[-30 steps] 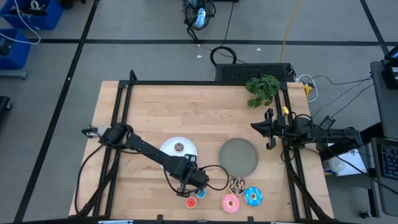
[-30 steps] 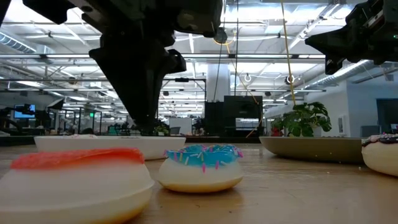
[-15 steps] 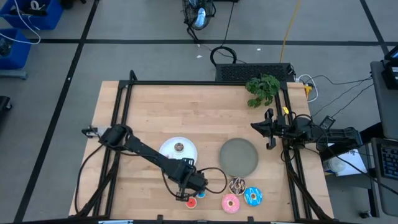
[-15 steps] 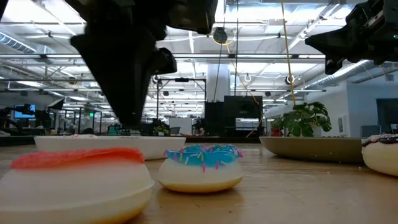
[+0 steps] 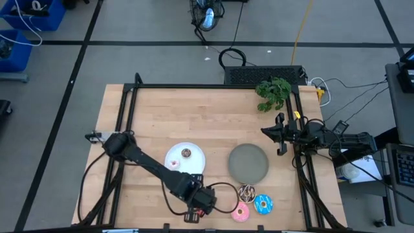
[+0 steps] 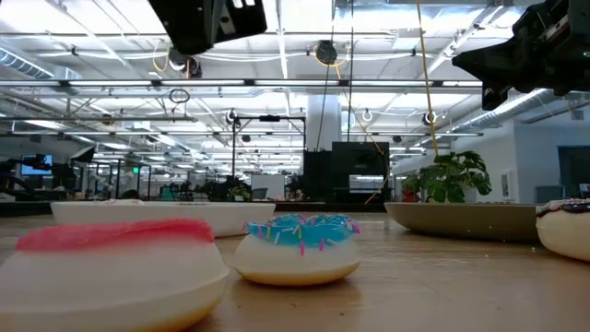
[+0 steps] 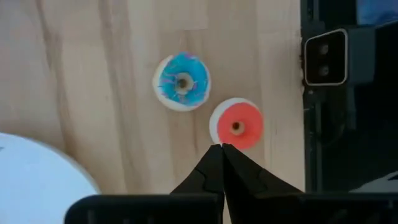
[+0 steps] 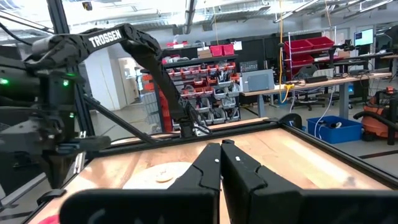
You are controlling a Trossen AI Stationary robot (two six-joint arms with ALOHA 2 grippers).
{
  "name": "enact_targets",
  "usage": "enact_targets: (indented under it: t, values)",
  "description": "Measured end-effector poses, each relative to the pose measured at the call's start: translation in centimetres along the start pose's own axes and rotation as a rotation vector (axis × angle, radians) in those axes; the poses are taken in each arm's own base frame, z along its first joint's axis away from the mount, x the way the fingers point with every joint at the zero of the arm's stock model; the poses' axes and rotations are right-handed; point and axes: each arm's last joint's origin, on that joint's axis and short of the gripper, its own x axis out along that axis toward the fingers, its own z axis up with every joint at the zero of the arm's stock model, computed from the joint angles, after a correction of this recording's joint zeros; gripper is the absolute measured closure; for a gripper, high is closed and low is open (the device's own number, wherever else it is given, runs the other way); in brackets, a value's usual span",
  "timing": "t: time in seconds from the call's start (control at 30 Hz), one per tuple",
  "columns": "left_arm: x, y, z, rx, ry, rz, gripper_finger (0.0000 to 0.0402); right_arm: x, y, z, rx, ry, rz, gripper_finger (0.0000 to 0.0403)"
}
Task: Pick & Place donuts
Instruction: Put the small orange donut on the white plate
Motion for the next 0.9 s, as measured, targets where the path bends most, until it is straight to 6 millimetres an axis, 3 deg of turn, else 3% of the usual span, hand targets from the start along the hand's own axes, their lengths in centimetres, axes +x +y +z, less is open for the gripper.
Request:
enact_targets:
  t: [0.4,0.57,0.9]
  values:
    - [3.0,-1.5,1.4,0.077,0.2,0.066,0.0398,0.0,0.0,0.1,0.004,-0.006,0.0,0.0403]
    - [2.6,-2.8,2.3,0.076,0.155,0.043,0.0398,0.0,0.0,0.1,0.004,-0.006,0.0,0.0403]
    - [3.3,-2.9,2.0,0.168,0.169,0.13,0.0382,0.0,0.0,0.1,0.008,-0.006,0.001,0.0403]
